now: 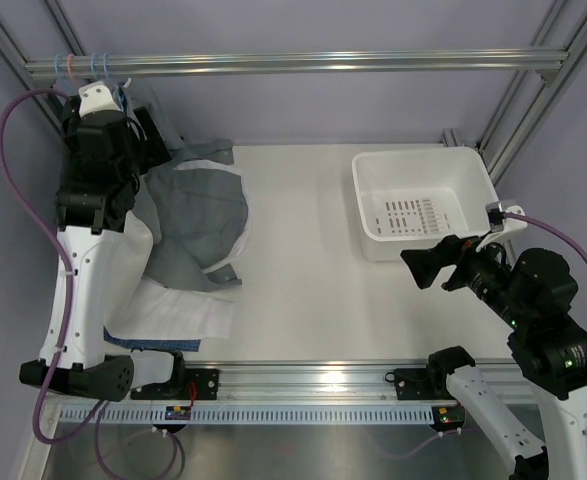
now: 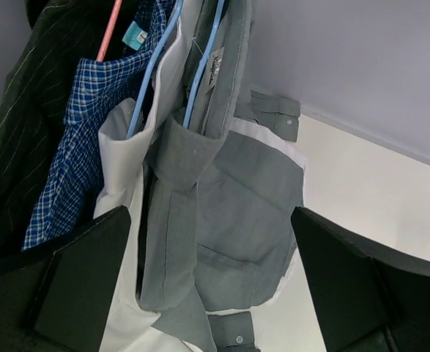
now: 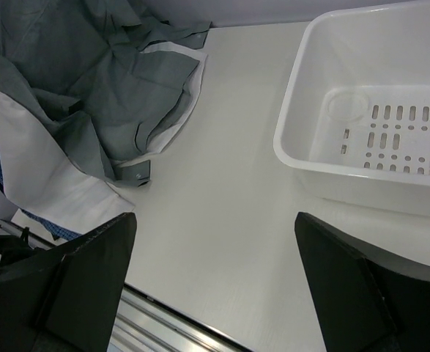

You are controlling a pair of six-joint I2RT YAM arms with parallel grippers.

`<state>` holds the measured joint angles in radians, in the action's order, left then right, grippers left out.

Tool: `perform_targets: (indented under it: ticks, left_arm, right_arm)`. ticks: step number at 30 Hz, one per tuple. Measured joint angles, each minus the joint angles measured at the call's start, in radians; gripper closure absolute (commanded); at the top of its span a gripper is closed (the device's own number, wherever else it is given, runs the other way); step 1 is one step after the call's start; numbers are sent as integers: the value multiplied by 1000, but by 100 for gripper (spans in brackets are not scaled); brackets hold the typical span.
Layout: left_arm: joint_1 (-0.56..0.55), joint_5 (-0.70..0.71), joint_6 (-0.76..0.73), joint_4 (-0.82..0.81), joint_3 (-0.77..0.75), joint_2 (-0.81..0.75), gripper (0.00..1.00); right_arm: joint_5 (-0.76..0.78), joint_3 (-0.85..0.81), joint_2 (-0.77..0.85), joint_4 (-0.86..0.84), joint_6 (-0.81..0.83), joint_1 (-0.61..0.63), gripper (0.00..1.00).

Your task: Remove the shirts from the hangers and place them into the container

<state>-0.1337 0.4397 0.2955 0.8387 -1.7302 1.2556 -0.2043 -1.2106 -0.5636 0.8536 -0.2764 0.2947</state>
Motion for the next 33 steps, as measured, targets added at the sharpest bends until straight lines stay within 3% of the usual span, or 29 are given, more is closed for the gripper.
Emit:
perform_targets:
  ticks: [11,15,16,18,19,22,33]
  left_arm:
    - [89,-85,-23,-31,-16,144,19]
    - [107,-86,-45,-42,-16,190,39]
    - [110,-85,-53,-47,-16,200,51]
    - [115,-86,-68,-56,-16,214,65]
    - [116,-88,-78,-62,-16,220,82]
    - [117,-100,-107,-87,-12,222,100]
    - [119,-215,-222,-226,88,124,100]
  right_arm:
    - [-9,6,-42,-3,16,0,1]
    - [-29,9,-65,-8,24,0,1]
    - [-34,10,-67,-13,26,0,1]
    - [-48,17,-77,-18,29,0,1]
    - [-52,19,-80,-18,30,0,0]
    - [-61,21,-92,-18,34,0,1]
    - [-91,21,-119,-19,42,0,1]
